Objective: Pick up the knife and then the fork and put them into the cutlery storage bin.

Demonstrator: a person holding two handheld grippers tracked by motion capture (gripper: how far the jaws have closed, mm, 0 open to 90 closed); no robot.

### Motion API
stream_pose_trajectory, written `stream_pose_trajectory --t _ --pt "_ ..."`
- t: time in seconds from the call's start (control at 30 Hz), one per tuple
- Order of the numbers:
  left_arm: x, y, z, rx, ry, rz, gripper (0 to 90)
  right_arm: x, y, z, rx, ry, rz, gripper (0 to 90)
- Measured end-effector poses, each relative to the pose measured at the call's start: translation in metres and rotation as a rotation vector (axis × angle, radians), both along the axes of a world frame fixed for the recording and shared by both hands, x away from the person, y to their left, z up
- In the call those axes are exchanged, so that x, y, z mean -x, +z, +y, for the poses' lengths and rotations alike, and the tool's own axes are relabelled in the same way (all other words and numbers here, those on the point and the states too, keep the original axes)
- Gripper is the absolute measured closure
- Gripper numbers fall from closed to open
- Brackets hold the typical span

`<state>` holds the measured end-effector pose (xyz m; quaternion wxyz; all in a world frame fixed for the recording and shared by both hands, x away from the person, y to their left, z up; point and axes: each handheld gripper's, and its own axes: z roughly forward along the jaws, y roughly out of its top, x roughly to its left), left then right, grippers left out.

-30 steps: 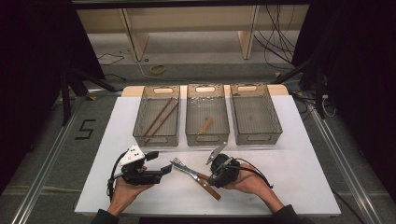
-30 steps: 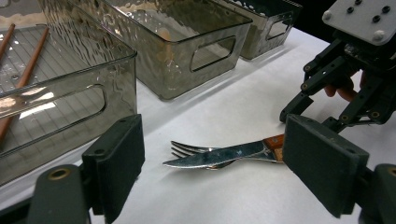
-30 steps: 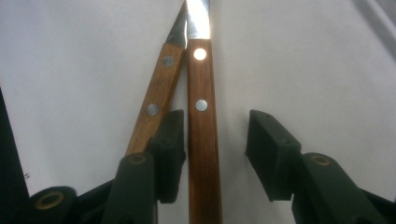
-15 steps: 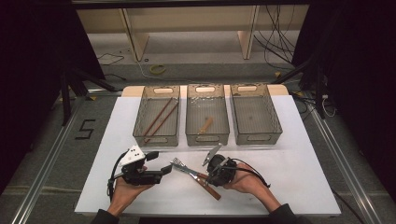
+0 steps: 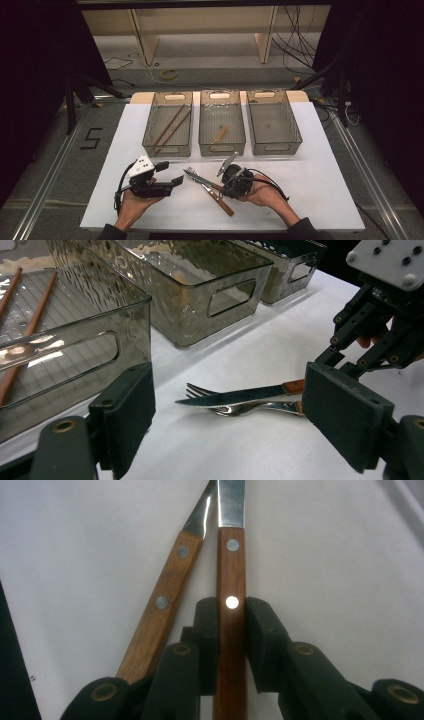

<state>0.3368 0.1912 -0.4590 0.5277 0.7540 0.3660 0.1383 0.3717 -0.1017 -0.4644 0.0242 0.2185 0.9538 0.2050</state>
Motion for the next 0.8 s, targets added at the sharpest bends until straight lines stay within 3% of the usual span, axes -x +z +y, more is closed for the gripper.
stream_pose_trajectory --t 0.27,0.47,0.8 --pt "0.000 0.000 0.001 0.009 0.008 0.000 20.8 -0.004 0.013 -0.013 -0.089 -0.033 0.008 77.0" --pt "0.000 0.000 0.001 0.009 0.004 -0.004 20.8 -0.008 0.030 -0.026 -0.149 -0.070 -0.032 76.9" --pt "0.000 0.000 0.002 0.008 0.008 -0.007 20.8 -0.015 0.045 -0.042 -0.193 -0.120 -0.069 76.9"
